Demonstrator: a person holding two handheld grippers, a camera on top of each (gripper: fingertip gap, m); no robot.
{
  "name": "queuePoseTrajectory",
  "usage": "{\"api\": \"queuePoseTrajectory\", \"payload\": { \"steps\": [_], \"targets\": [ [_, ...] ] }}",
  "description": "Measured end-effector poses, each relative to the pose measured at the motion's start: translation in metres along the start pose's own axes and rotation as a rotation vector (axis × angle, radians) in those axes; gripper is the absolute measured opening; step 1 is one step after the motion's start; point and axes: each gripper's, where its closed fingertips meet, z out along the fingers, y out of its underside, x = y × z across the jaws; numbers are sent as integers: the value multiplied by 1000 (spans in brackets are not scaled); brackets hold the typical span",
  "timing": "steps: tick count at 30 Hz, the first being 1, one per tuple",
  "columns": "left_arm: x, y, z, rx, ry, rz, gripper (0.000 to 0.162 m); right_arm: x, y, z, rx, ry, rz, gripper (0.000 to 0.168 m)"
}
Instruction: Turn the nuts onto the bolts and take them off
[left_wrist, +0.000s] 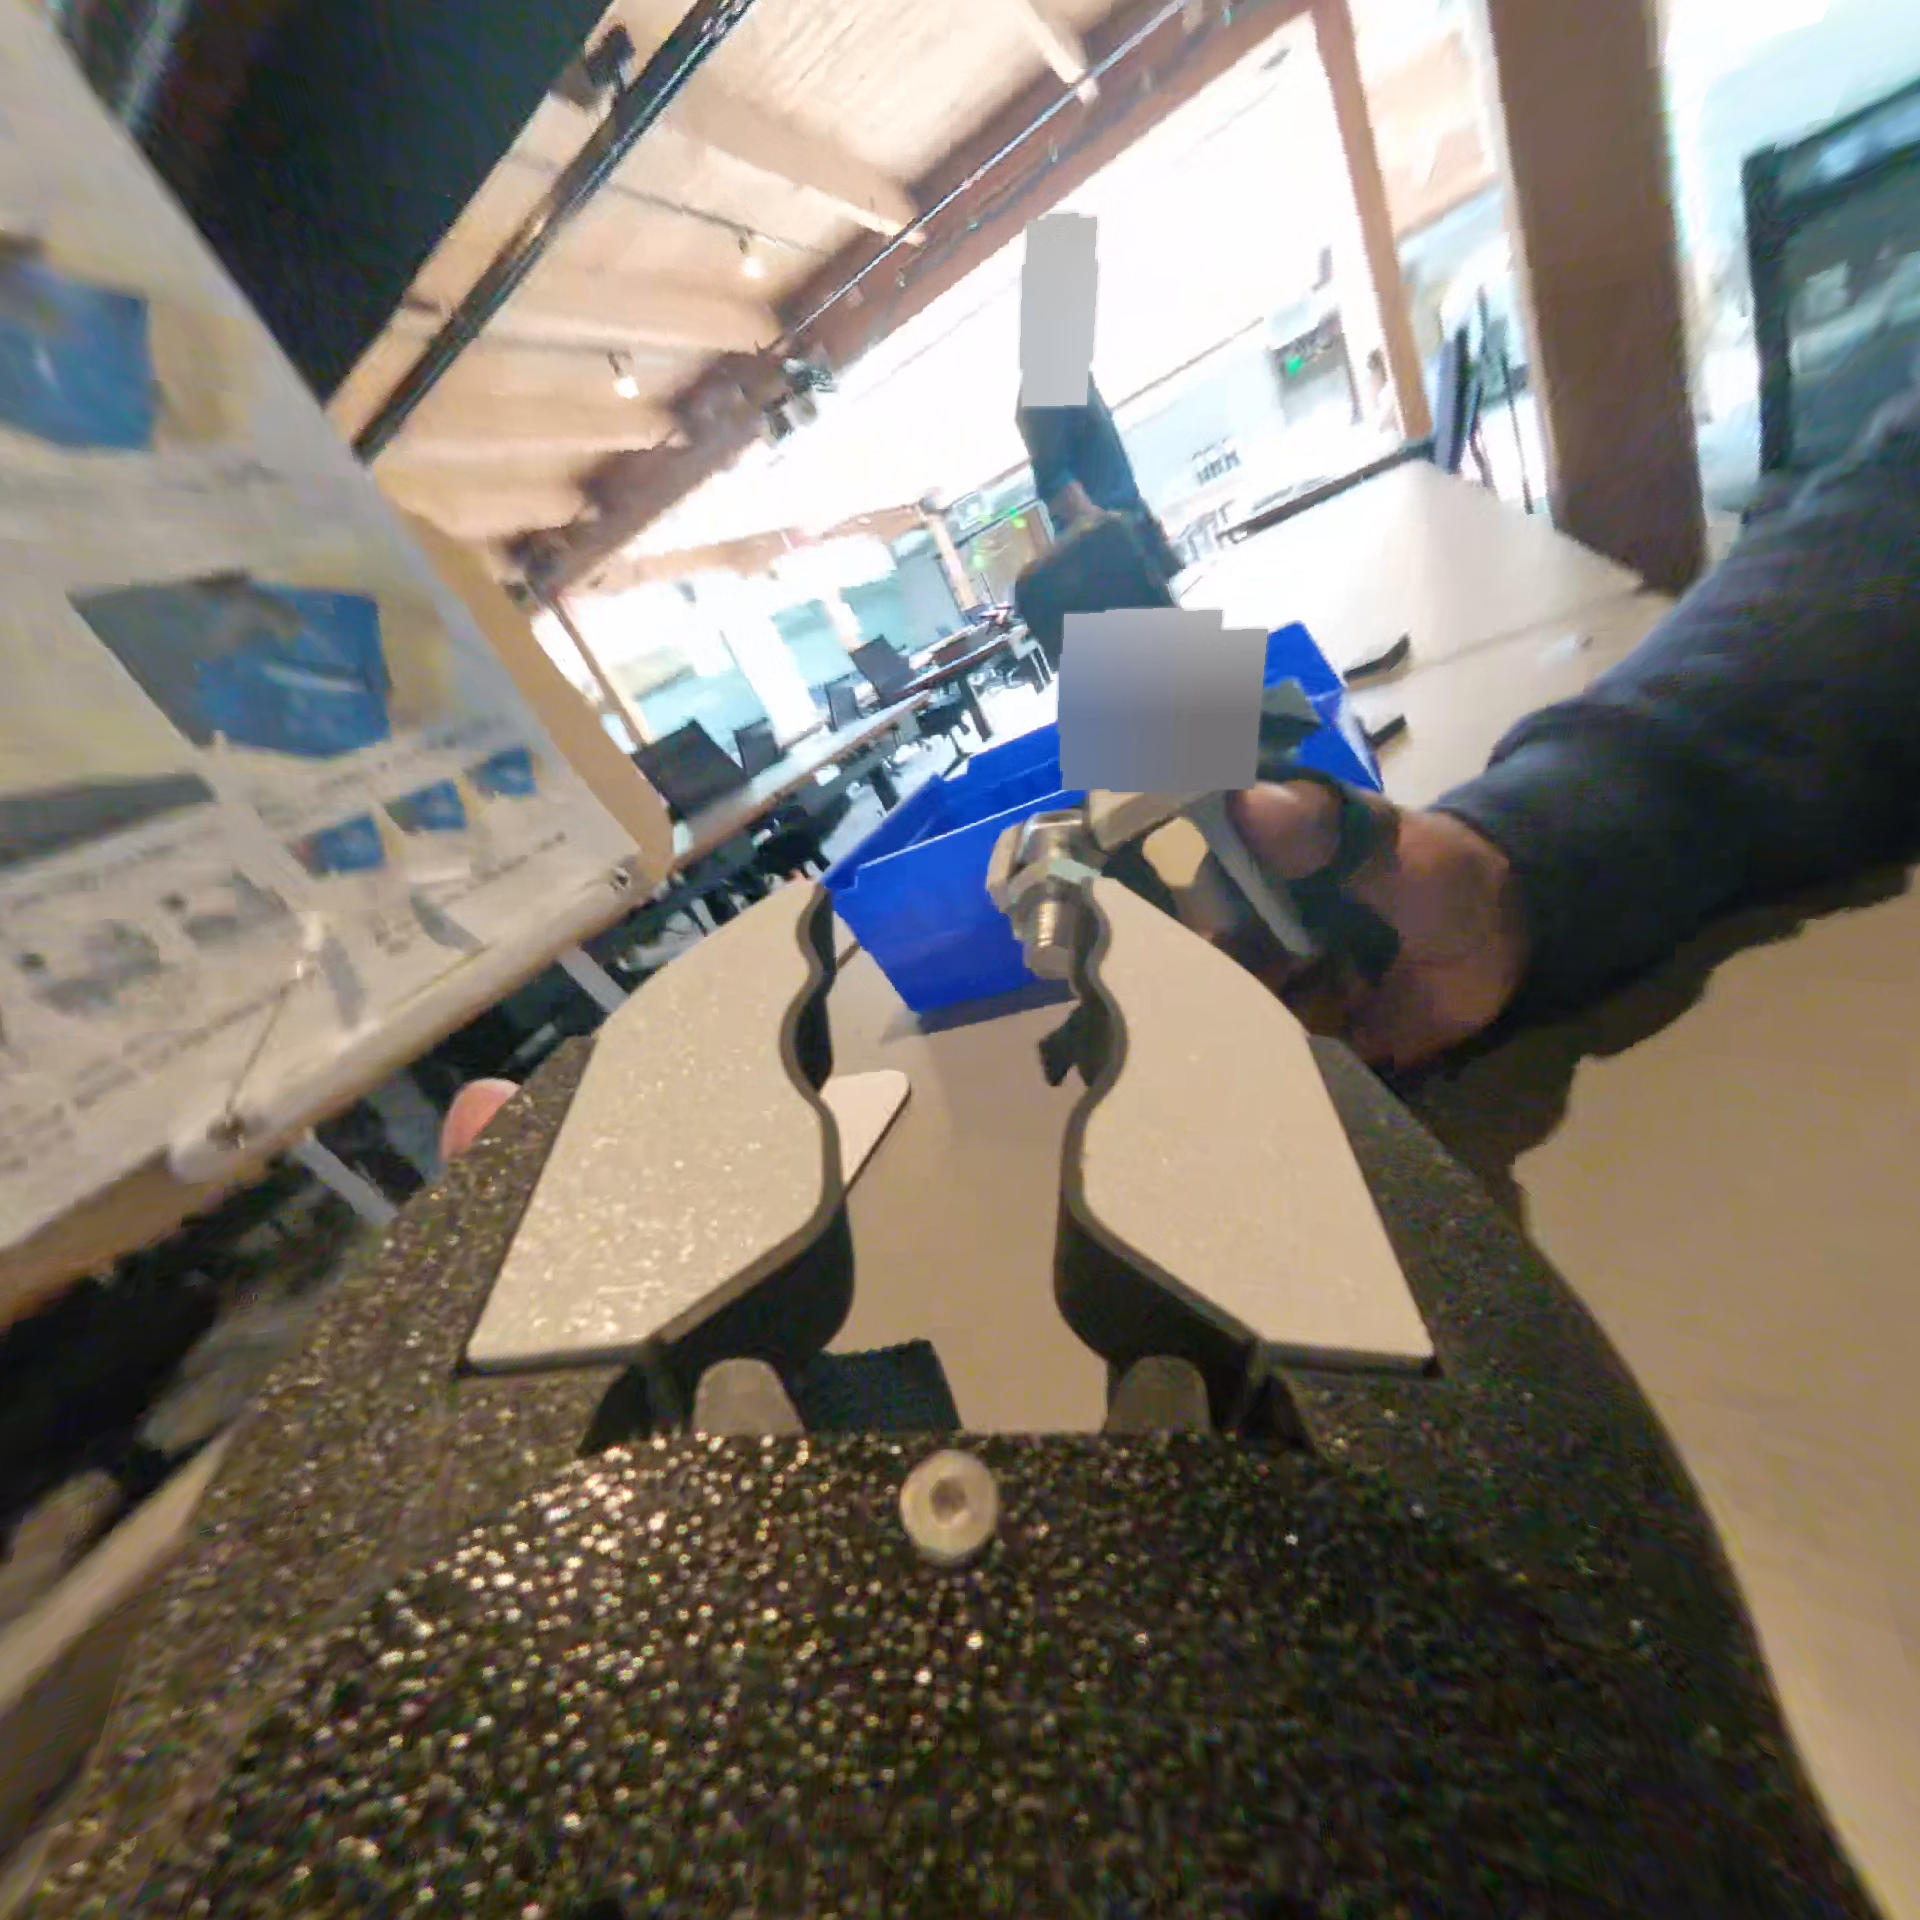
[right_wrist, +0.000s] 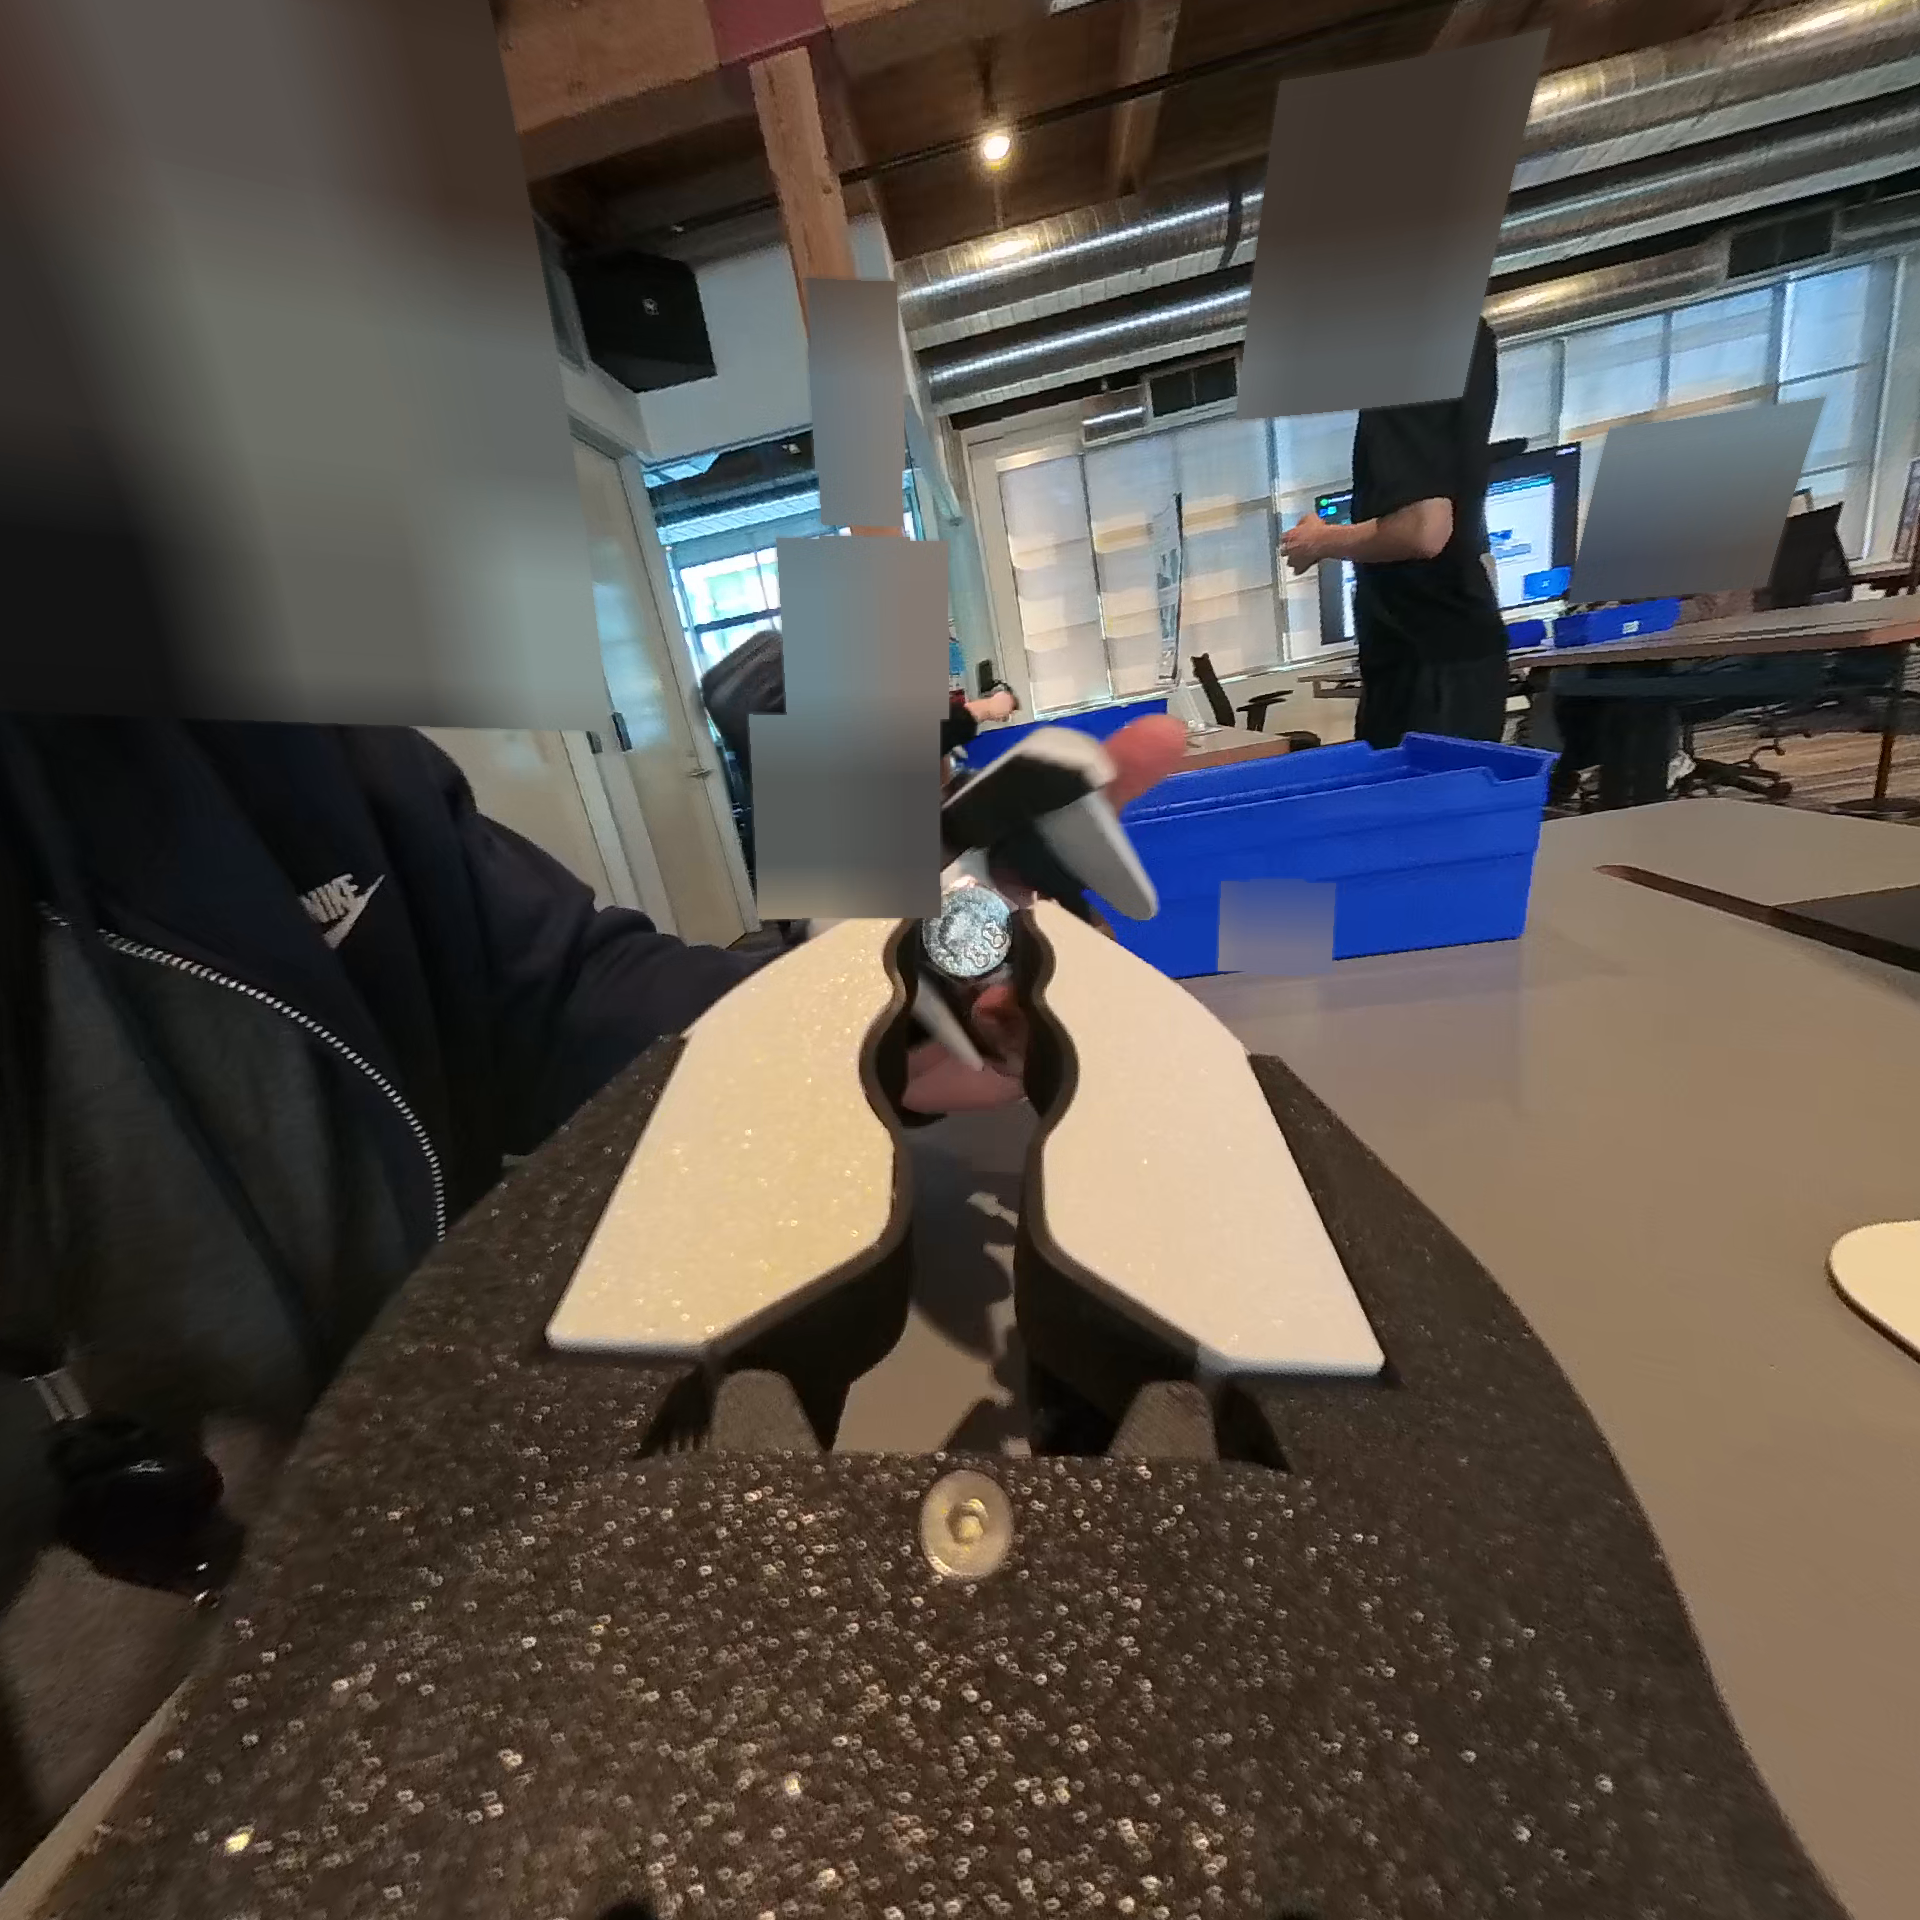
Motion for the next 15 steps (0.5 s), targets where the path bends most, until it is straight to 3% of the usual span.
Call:
{"api": "queuePoseTrajectory", "payload": {
  "steps": [8,11,15],
  "targets": [
    [21,6,6,-39,34,185,43,-2,1,1,-9,-8,-10,16],
    [22,6,6,-48,28,217,38,-4,3,3,-20,-13,-16,16],
    [21,3,4,-61,-33,401,29,-4,3,3,-18,-19,-10,16]
  ]
}}
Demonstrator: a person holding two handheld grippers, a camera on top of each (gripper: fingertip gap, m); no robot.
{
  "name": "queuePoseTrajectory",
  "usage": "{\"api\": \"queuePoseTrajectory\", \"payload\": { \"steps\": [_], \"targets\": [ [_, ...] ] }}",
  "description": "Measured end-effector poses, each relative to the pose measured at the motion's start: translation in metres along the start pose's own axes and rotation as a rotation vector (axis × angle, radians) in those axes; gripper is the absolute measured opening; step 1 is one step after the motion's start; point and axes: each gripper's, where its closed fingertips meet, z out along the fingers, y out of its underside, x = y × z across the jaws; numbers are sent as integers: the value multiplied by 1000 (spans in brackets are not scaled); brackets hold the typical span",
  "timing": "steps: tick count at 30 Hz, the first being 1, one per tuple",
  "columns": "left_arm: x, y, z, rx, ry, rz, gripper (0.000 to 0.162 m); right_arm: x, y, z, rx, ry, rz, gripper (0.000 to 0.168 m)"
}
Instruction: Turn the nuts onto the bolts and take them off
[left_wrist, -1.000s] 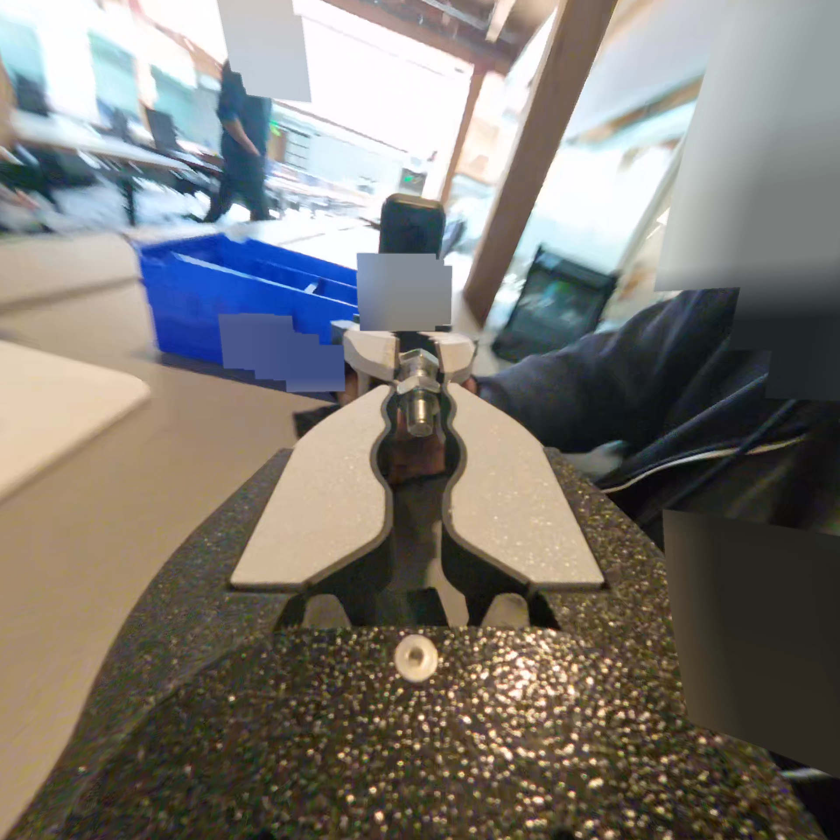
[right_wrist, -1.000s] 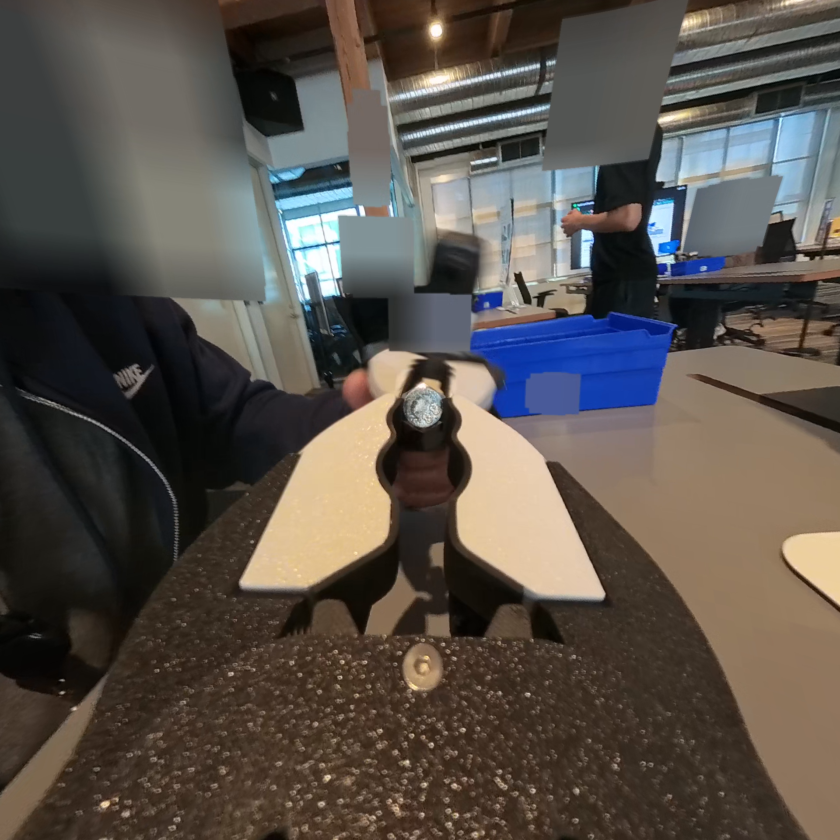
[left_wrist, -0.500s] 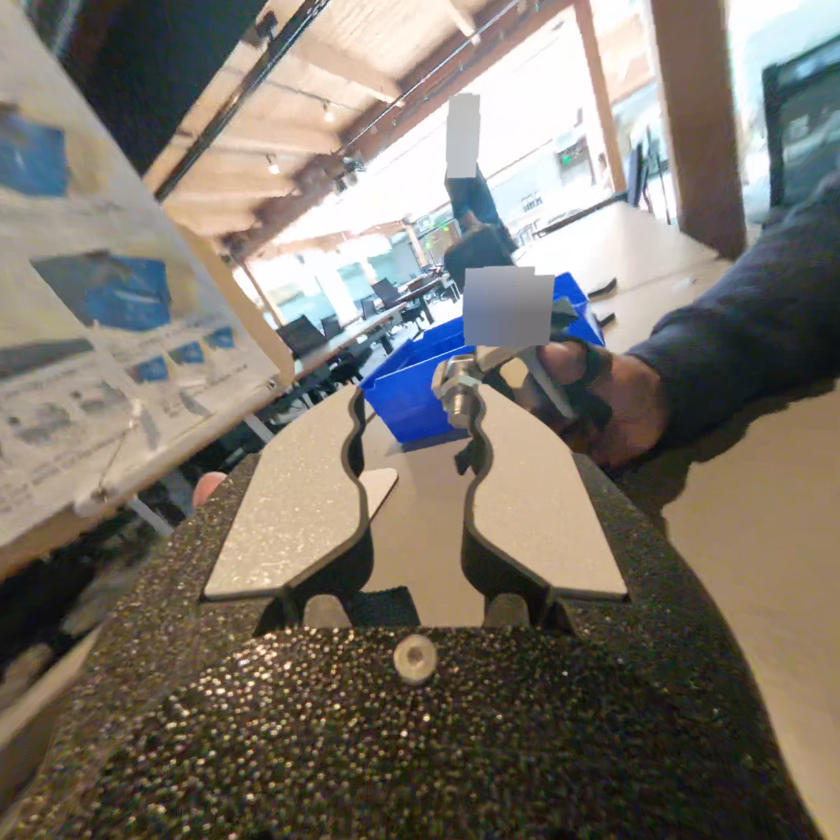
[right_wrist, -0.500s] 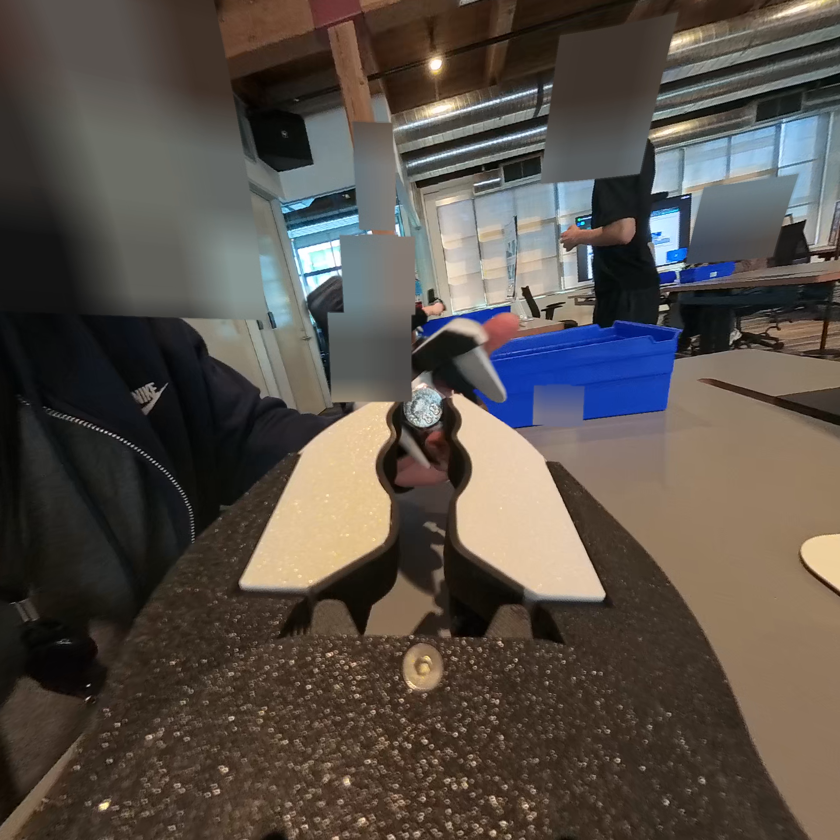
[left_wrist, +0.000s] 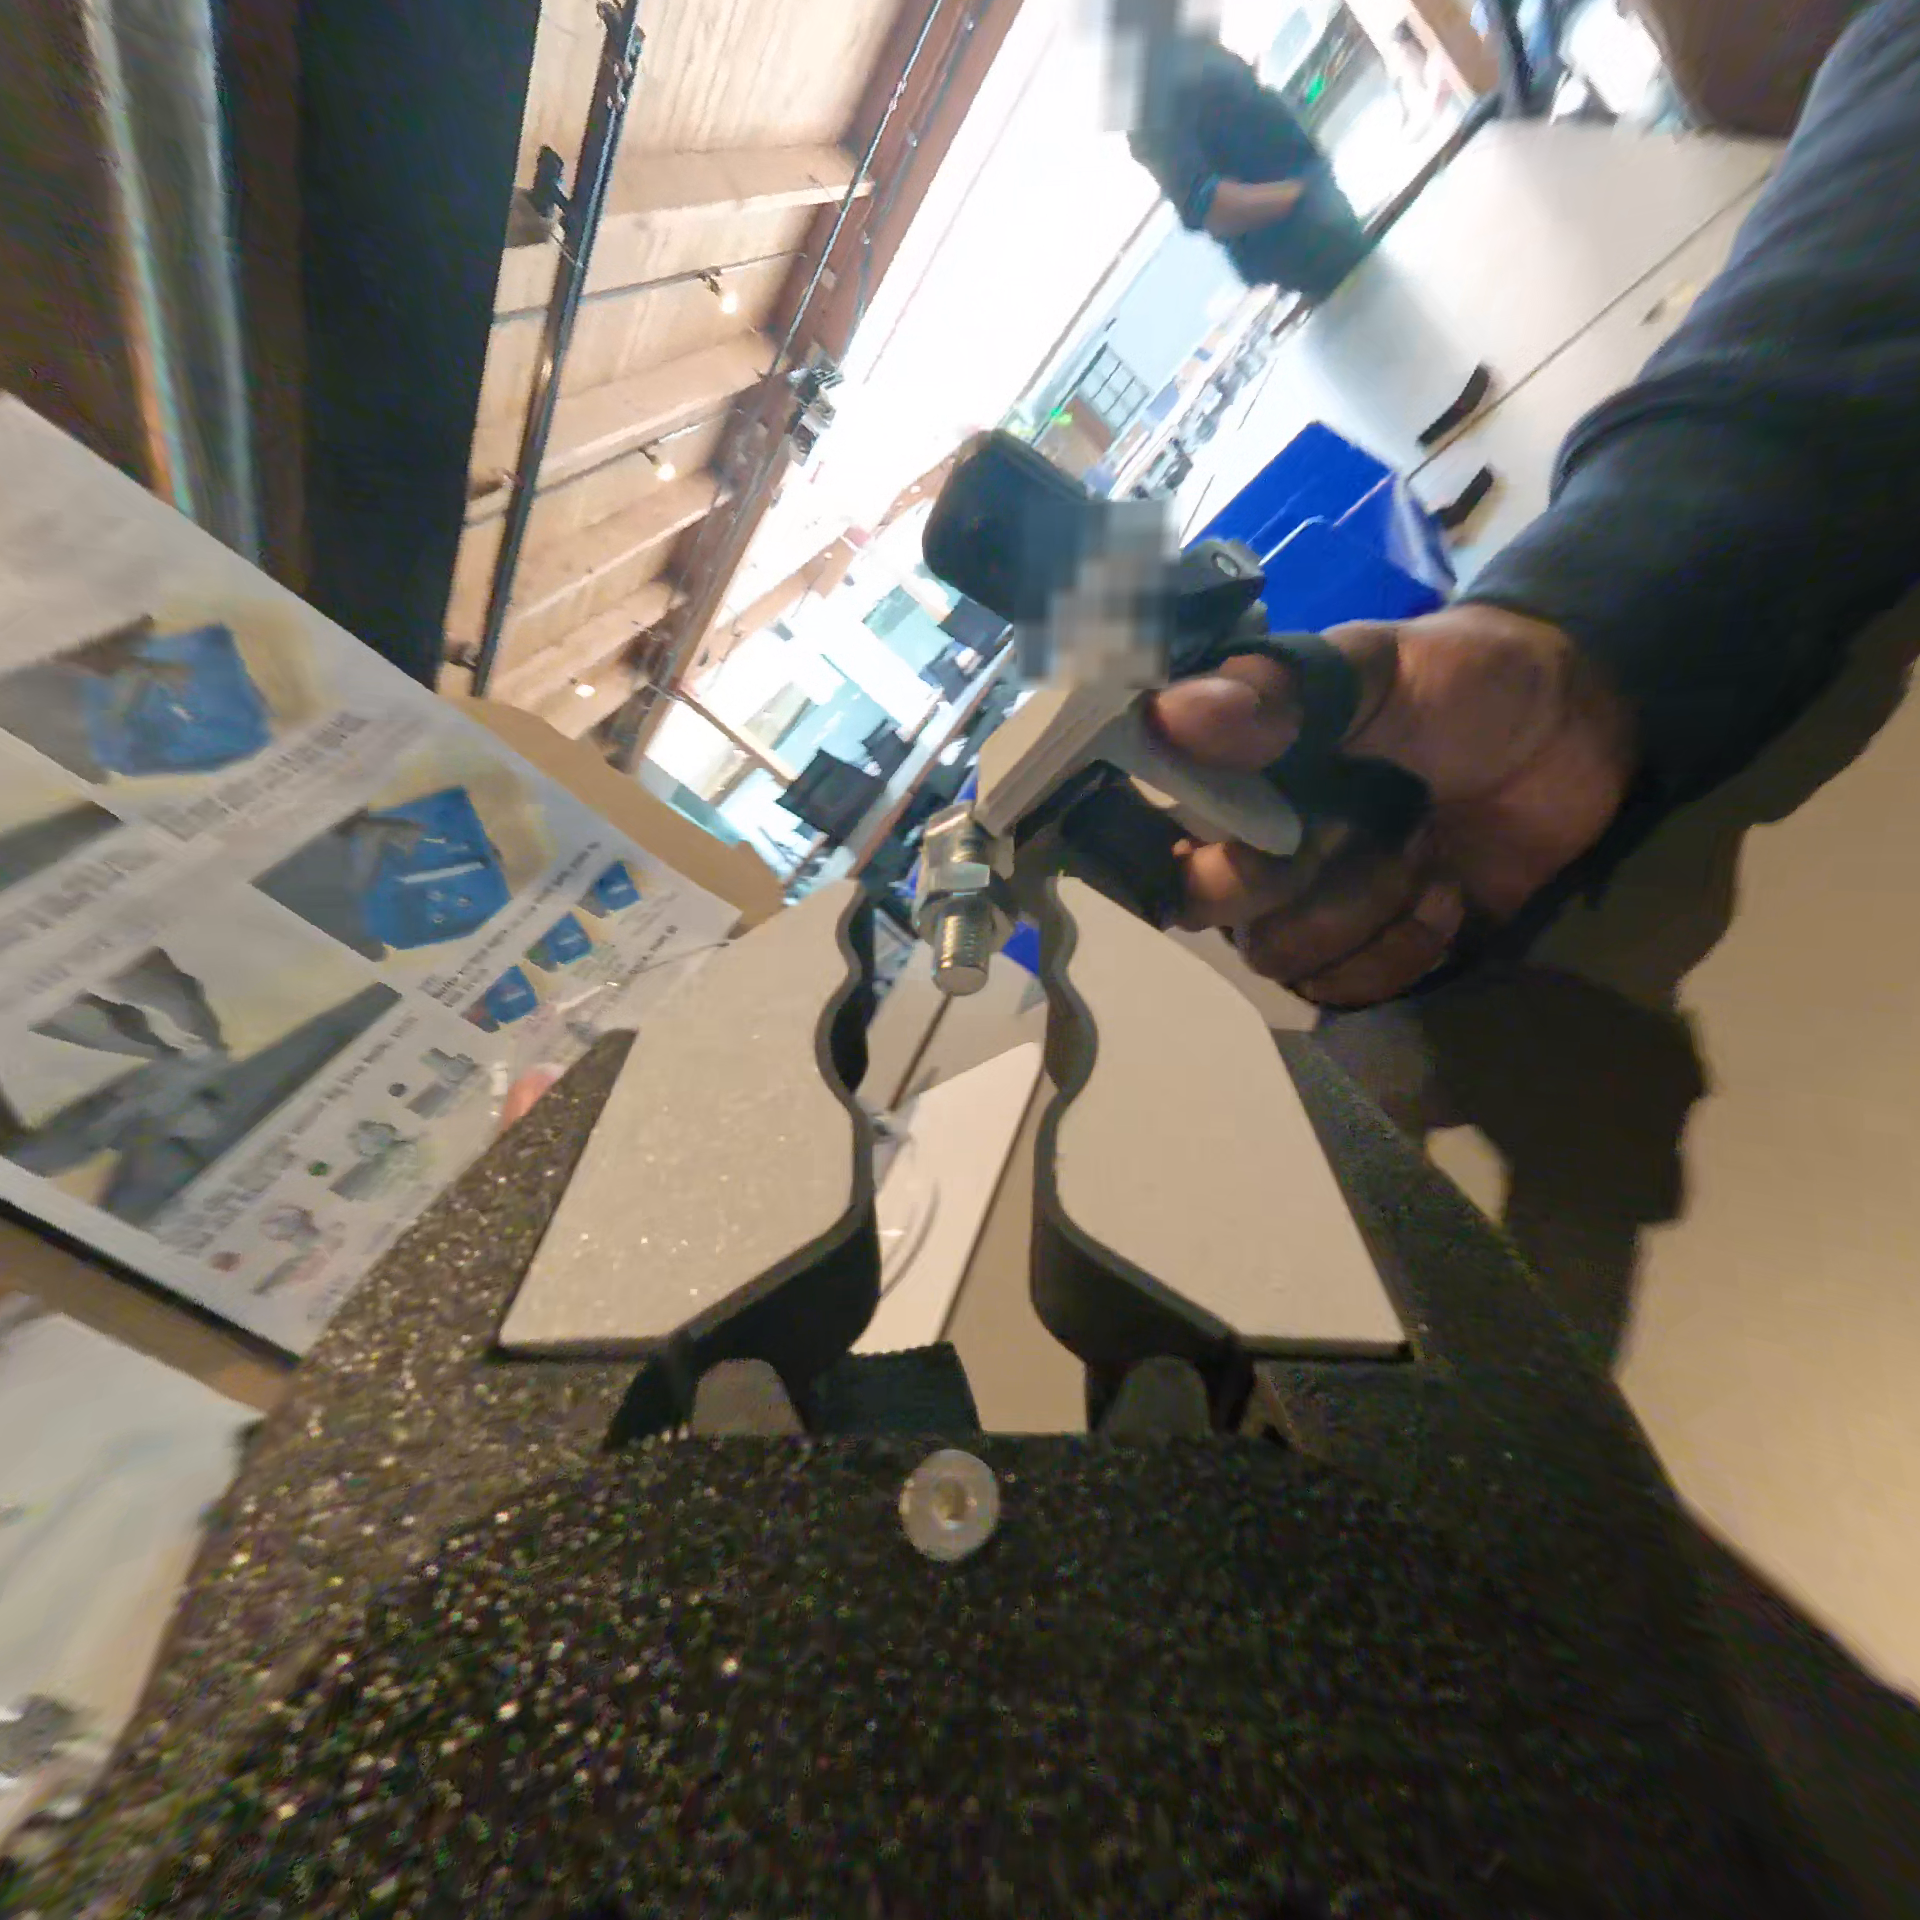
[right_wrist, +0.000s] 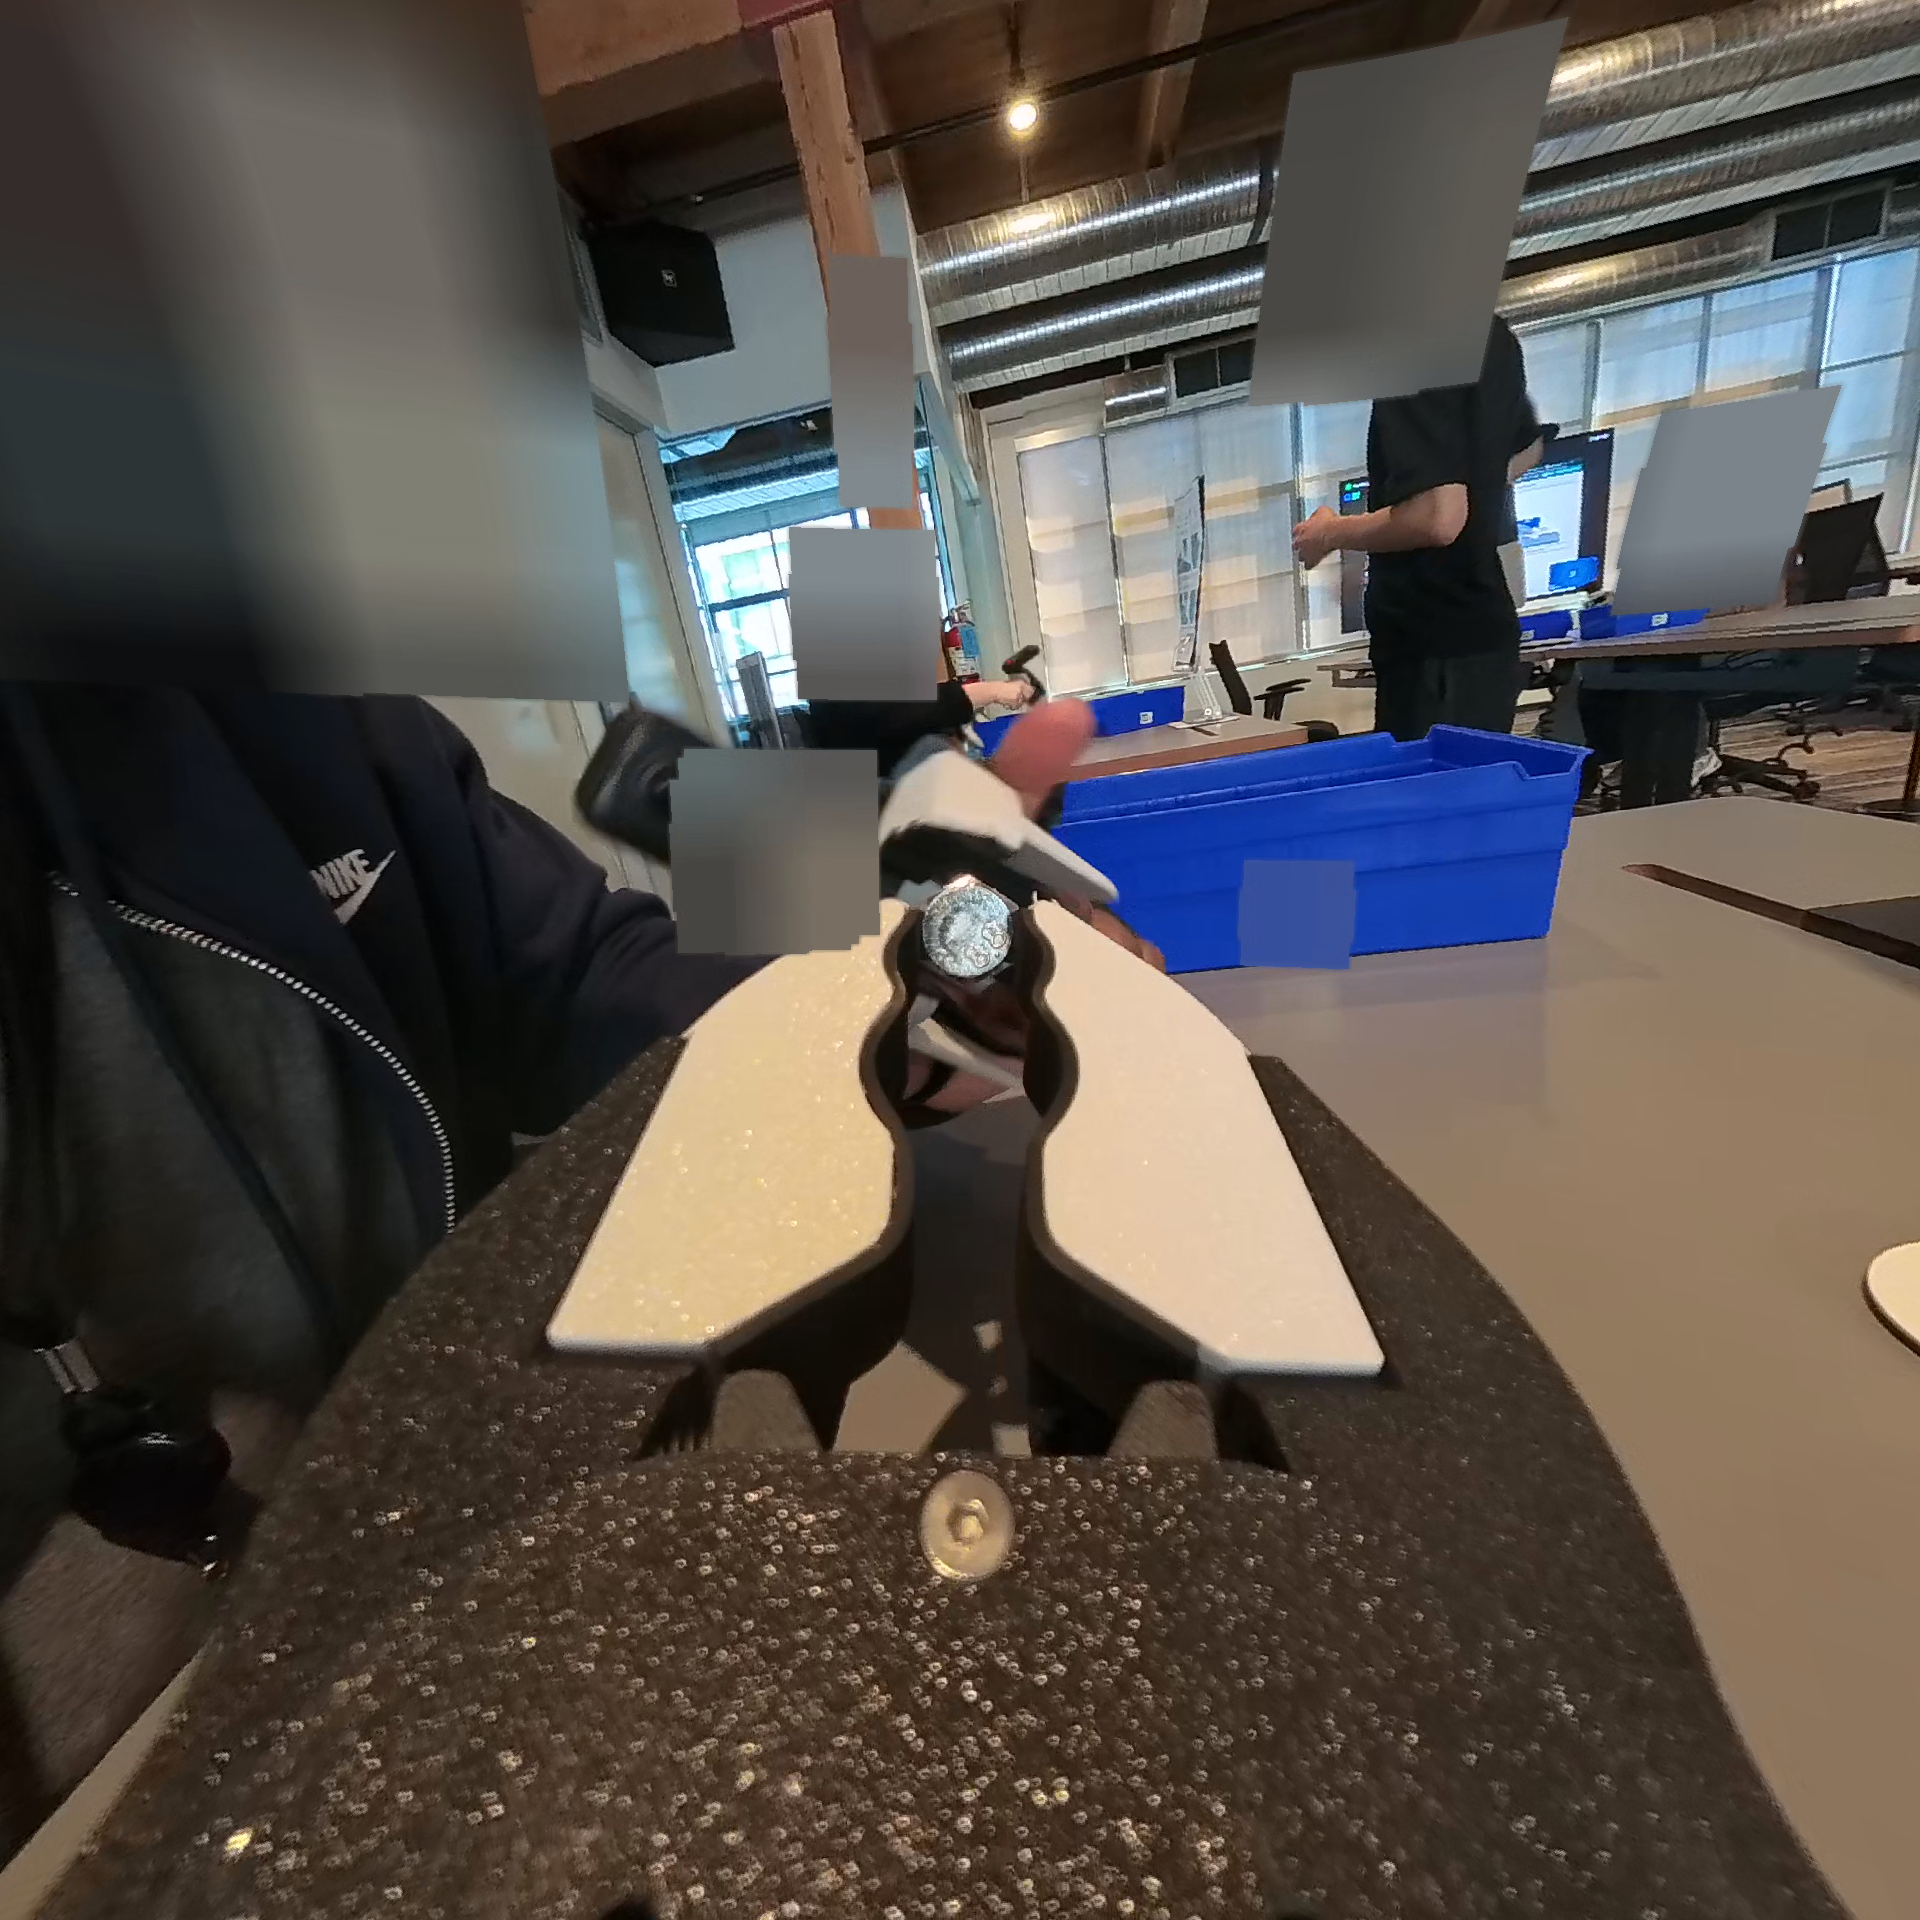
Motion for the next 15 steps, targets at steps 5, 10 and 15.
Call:
{"api": "queuePoseTrajectory", "payload": {
  "steps": [5,10,15],
  "targets": [
    [2,-2,-1,-19,-25,136,18,-1,0,1,2,-9,7,16],
    [2,-1,-1,-35,-36,182,18,-2,1,1,2,-16,17,16],
    [3,0,0,-43,-8,61,18,-1,1,1,-2,-7,10,16]
  ]
}}
